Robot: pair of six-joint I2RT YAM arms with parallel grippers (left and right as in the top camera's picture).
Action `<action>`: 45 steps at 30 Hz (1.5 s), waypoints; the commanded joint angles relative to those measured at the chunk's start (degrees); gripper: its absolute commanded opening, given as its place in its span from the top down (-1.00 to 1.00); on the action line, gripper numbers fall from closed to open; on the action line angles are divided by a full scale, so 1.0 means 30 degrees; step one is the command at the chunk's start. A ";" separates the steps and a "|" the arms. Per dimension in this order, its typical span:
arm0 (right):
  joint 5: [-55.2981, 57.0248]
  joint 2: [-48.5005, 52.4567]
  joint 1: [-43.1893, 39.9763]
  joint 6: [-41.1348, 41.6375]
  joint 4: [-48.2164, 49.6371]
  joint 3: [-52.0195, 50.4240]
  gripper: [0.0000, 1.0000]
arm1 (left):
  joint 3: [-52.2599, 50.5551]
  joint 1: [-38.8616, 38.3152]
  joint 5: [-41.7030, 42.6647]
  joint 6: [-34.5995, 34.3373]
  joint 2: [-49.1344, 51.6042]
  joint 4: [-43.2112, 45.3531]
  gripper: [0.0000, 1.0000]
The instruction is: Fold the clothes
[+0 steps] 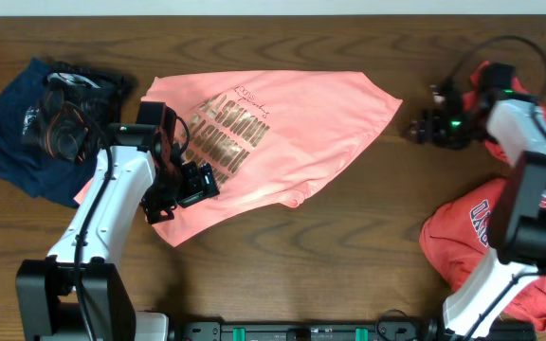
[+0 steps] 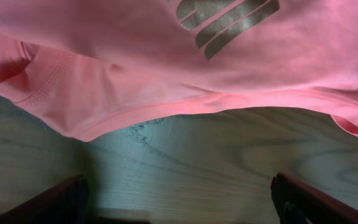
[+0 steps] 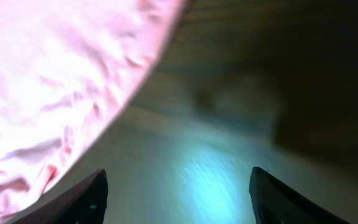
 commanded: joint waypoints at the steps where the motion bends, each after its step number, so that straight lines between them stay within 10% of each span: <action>1: 0.0481 0.1071 0.1137 0.1239 0.1413 0.0022 -0.48 | -0.0138 -0.0036 -0.0248 -0.0036 0.0175 0.0226 -0.89; 6: 0.0532 0.1967 0.2375 0.3344 0.4976 0.0022 -0.72 | -0.0138 -0.0036 -0.0248 -0.0036 0.0175 0.0568 -0.89; 13: 0.2361 0.2849 0.3126 0.4488 0.6965 0.0022 -0.53 | -0.0138 -0.0036 -0.0248 -0.0036 0.0175 0.0576 -0.89; 16: 0.2754 0.3140 0.3118 0.4554 0.7213 0.0022 -0.14 | -0.0138 -0.0036 -0.0248 -0.0036 0.0175 0.0605 -0.89; 20: 0.3395 0.3133 0.2980 0.4546 0.7388 0.0029 0.98 | -0.0138 -0.0036 -0.0248 -0.0036 0.0175 0.0641 -0.89; 45: 0.3861 -0.1086 -0.6390 0.1647 -0.4138 0.0517 0.98 | -0.1668 -0.1005 0.1996 -0.0051 0.0175 0.0809 -0.89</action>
